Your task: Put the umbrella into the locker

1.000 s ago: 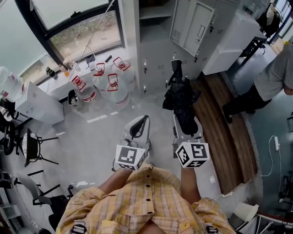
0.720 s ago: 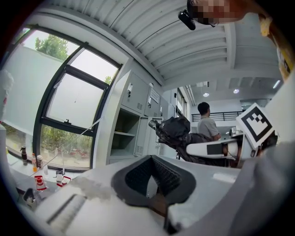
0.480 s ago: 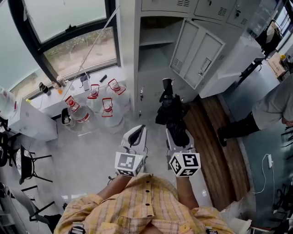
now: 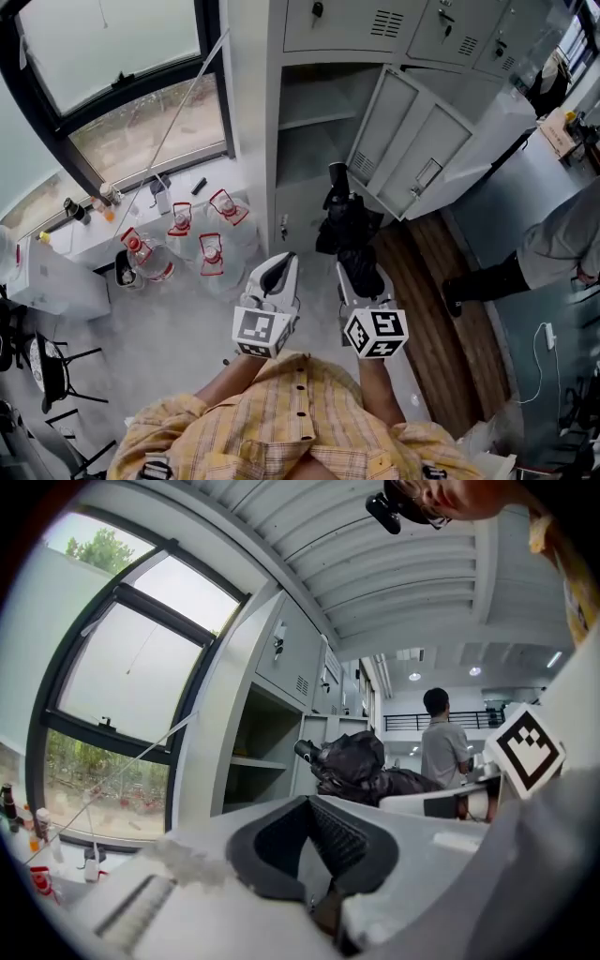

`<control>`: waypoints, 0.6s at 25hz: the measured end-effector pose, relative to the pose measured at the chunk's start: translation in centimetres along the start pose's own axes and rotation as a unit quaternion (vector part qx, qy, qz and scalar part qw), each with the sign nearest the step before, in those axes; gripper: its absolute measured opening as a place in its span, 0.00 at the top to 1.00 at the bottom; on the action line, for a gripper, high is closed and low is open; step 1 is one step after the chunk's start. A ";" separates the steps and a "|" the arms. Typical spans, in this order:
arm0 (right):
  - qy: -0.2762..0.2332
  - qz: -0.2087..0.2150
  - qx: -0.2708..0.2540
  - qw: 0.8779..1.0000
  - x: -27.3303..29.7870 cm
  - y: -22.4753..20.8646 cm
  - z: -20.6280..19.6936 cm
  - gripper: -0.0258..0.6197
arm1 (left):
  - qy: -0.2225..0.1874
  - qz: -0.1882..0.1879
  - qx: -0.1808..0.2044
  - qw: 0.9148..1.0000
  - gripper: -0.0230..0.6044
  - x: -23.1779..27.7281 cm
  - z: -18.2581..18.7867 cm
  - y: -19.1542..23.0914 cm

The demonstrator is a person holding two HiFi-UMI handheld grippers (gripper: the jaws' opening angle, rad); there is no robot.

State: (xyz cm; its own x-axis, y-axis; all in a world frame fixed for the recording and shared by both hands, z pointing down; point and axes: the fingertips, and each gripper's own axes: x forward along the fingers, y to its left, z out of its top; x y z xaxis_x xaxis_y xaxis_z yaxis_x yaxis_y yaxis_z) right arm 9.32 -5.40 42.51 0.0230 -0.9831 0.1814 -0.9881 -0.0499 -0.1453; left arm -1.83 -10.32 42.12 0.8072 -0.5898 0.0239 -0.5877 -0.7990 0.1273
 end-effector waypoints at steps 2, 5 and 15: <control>0.002 -0.008 0.003 1.000 1.2 -0.6 -0.2 0.62 | 0.006 -0.006 0.001 1.000 0.97 1.3 -0.5 0.8; 0.008 -0.013 0.010 1.000 2.8 -1.4 -0.6 0.62 | 0.016 -0.010 -0.001 1.000 0.97 2.7 -1.2 1.8; 0.041 0.005 0.013 0.999 8.5 -4.2 -1.9 0.62 | 0.035 0.011 0.003 0.999 0.97 7.0 -1.9 3.8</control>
State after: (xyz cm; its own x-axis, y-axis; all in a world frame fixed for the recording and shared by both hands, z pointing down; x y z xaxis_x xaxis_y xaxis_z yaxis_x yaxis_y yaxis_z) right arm 13.39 -13.23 46.56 -0.0003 -0.9661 0.2580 -0.9838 -0.0459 -0.1730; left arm 1.68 -17.27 44.62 0.7956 -0.5981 0.0959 -0.6058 -0.7865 0.1201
